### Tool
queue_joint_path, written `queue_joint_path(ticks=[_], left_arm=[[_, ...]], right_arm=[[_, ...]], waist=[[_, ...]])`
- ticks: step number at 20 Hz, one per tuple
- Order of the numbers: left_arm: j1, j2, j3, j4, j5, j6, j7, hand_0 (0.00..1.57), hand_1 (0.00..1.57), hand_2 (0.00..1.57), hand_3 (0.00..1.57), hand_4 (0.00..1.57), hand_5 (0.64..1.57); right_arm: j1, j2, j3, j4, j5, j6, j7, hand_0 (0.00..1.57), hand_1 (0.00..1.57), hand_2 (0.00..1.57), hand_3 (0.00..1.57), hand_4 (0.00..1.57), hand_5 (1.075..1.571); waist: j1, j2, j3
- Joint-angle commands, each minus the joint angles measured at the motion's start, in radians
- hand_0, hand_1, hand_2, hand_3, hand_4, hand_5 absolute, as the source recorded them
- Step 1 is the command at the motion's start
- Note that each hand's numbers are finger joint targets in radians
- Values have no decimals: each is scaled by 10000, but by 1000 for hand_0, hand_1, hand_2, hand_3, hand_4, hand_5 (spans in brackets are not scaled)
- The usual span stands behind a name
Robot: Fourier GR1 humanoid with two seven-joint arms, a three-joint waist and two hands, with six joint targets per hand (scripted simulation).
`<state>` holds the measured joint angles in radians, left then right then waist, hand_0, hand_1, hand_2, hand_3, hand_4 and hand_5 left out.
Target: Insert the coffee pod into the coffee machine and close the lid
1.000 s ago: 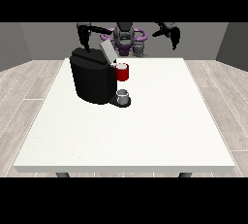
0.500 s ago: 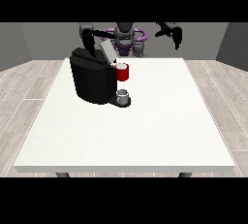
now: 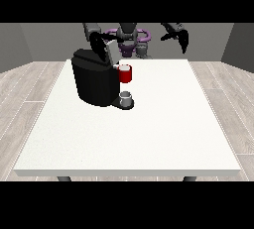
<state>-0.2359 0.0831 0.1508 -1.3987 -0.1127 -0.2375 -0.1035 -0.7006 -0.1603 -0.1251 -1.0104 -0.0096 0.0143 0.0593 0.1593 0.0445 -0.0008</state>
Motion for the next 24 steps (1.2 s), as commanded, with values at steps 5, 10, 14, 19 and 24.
queue_joint_path(ticks=[5,10,14,19,24], left_arm=[[133,-110,-188,-84,-23,197,-228,0,0,0,0,372,1571],[-294,198,33,99,279,-113,263,0,0,0,0,362,1571],[-89,-91,-622,-264,-155,-65,116,0,0,0,0,383,1571],[-538,-11,-440,24,-144,47,-207,0,0,0,0,365,1571],[-808,85,-577,64,-29,-319,-160,0,0,0,0,439,1571]], right_arm=[[-945,-17,430,271,498,72,-206,0,0,0,0,118,1571],[-1546,362,795,37,816,-403,527,0,0,0,0,0,1571],[-1829,228,657,111,781,-409,528,0,0,0,0,0,1571],[-2203,-39,1157,-459,1399,-470,784,0,0,0,0,87,1571],[-2881,-458,969,-829,1540,-637,1674,0,0,0,0,259,1571]], waist=[[191,456,7],[412,285,5],[1067,556,9],[1193,912,1],[1855,1043,1]])
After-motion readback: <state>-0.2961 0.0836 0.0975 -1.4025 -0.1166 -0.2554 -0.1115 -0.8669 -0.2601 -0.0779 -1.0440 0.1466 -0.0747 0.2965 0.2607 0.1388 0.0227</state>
